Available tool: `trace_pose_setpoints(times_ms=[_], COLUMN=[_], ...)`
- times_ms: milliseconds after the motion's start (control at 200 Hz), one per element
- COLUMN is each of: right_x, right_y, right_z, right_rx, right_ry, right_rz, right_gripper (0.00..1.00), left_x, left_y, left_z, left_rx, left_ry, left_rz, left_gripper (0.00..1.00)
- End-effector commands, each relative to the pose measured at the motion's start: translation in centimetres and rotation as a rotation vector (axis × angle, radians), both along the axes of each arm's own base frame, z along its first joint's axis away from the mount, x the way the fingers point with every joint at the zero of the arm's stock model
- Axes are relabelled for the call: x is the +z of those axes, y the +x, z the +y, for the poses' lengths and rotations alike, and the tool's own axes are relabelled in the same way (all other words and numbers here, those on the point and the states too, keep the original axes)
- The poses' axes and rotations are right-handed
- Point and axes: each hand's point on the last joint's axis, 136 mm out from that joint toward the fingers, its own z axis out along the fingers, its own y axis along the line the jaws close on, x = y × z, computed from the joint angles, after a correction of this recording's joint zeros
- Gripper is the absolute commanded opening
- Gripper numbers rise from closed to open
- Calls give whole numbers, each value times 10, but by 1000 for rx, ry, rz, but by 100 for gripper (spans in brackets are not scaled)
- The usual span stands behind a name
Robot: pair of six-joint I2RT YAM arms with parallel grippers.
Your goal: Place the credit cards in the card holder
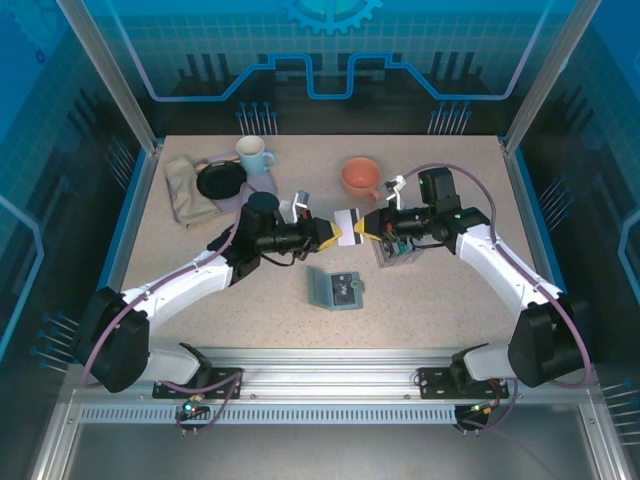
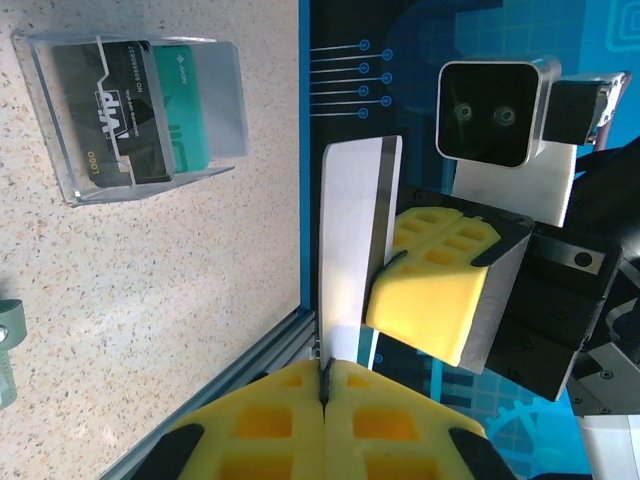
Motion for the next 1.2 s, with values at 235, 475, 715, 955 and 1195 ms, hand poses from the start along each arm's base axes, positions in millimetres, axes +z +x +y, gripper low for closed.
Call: trace_pose_setpoints(times_ms=[235, 475, 715, 955, 1195], right_x=[-46, -103, -134, -151, -155], right_y=[-11, -36, -58, -56, -52], right_z=[-31, -32, -5, -2, -23], right_rx=[-98, -107, -29, -18, -61], right_ry=[-282, -537, -625, -776, -881], right_rz=[47, 57, 74, 41, 34], right_gripper=[2, 4, 4, 4, 4], left_x=[-60, -107, -135, -153, -177], left_y=[-19, -44, -51, -50, -54], left_z=[52, 90, 76, 57, 61], left_rx=[64, 33, -33, -89, -101], left_ry=[411, 678, 691, 711, 772], left_rz=[93, 161, 211, 221, 264], left_gripper=[69, 79, 77, 69, 37])
